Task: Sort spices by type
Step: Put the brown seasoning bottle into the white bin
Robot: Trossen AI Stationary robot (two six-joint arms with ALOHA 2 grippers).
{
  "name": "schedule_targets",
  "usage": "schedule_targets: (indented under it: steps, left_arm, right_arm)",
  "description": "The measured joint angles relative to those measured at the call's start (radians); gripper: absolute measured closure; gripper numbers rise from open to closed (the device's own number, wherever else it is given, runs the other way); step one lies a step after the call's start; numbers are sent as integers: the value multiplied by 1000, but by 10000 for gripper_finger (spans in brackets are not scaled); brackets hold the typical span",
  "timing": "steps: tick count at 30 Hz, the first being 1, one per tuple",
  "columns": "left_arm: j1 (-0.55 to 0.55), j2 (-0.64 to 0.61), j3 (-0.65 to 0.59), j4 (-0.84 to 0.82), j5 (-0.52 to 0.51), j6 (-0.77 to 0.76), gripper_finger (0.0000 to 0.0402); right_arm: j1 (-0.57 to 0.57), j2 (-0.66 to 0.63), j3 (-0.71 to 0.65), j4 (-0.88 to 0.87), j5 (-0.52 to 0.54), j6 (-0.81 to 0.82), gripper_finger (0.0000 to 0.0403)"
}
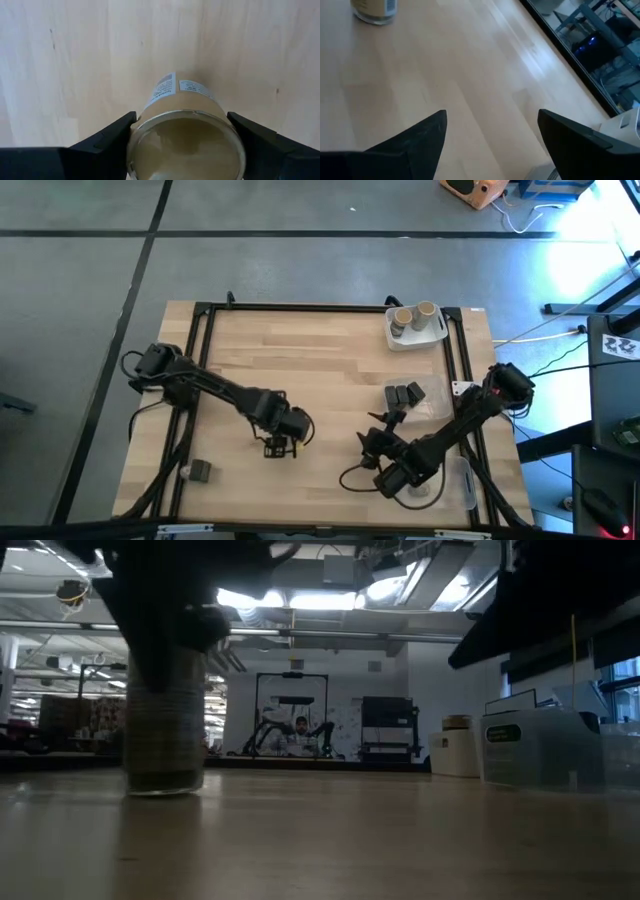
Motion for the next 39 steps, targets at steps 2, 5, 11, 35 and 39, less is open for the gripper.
schedule_targets:
  steps: [2, 5, 11, 35, 39]
  left_arm:
    - [9, 24, 28, -9, -1, 20, 139]
    - [11, 48, 63, -3, -2, 34, 139]
    - [31, 50, 69, 12, -1, 39, 91]
    - [-143, -300, 73, -146, -254, -90, 74]
    - [-234, -399, -79, -113, -409, -216, 73]
  right_arm:
    - [-12, 0, -12, 10, -7, 1, 91]
    - [-27, 0, -38, 45, -31, 0, 91]
    - [-38, 0, -61, 77, -48, -15, 91]
    - [-39, 0, -60, 301, -56, -188, 91]
    - [-53, 0, -60, 497, -62, -329, 91]
